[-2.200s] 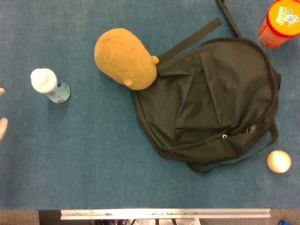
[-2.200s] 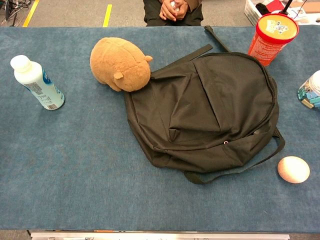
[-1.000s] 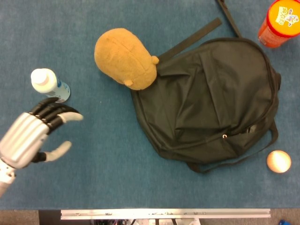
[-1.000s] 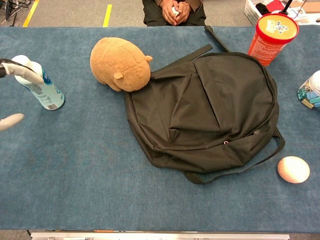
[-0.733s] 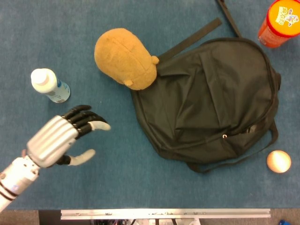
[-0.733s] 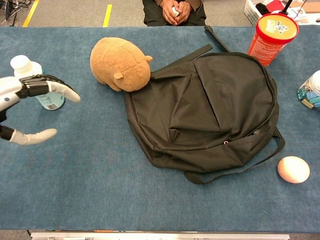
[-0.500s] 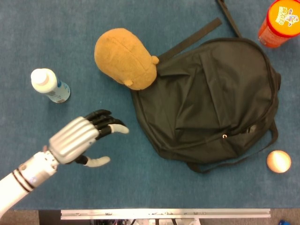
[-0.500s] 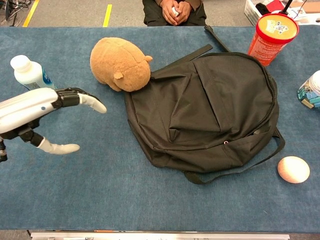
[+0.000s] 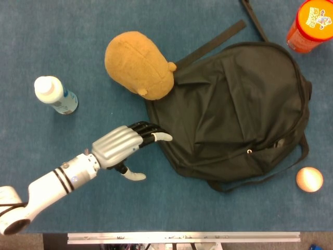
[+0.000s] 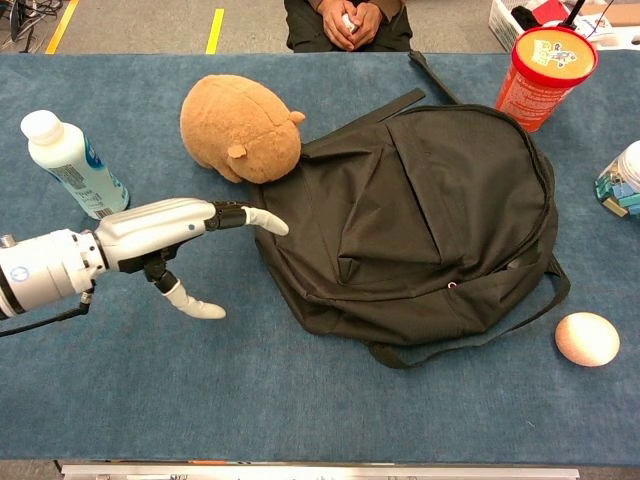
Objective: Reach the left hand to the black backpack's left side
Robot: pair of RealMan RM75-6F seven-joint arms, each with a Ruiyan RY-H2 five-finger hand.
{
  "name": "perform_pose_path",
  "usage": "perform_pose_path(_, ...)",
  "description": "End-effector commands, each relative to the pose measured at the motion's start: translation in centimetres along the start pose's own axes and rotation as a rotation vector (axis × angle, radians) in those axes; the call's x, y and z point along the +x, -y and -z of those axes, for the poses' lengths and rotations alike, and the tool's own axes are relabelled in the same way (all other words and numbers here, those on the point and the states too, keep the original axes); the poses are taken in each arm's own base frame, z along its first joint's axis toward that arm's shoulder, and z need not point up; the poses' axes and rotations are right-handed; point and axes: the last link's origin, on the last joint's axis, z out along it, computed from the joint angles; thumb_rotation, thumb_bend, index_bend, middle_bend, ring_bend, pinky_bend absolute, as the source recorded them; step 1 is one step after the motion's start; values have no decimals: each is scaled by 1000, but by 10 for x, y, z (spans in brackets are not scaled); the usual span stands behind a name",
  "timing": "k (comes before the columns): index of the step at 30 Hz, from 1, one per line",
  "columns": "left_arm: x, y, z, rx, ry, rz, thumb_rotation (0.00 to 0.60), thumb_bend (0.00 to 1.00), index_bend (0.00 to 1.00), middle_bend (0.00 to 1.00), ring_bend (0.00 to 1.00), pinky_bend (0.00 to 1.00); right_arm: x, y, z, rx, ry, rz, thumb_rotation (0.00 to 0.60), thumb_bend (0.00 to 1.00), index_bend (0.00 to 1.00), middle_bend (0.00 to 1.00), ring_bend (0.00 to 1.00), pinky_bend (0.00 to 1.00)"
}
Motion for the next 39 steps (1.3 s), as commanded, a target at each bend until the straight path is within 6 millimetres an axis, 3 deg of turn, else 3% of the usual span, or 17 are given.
perform_pose_path(1,-6,2,-11,0,18,-17,600,155,125,124,80,100,0,-1,0,-3,1,1,600,114,239,367,247,378)
perform_pose_path(8,-23,8,-24,15,64,-82,600,155,124,106,69,96,0,-3,1,-15,2,2,600,114,239,367,247,378)
perform_pose_path(17,-44,13,-23,22,132,-127,600,155,125,106,72,96,-1,-6,3,-23,3,-5,600,114,239,367,247,378)
perform_pose_path(21,-40,11,-24,18,109,-133,600,155,127,106,72,96,0,-7,4,-25,-4,-7,600,115,239,367,247,378)
perform_pose_path(30,-11,3,-27,3,-44,-78,600,155,128,106,72,96,-1,-9,5,-30,-4,-13,600,115,239,367,247,378)
perform_pose_path(39,-39,9,-31,16,65,-103,600,155,129,106,72,96,-4,-9,7,-33,5,-18,600,115,239,367,247,378)
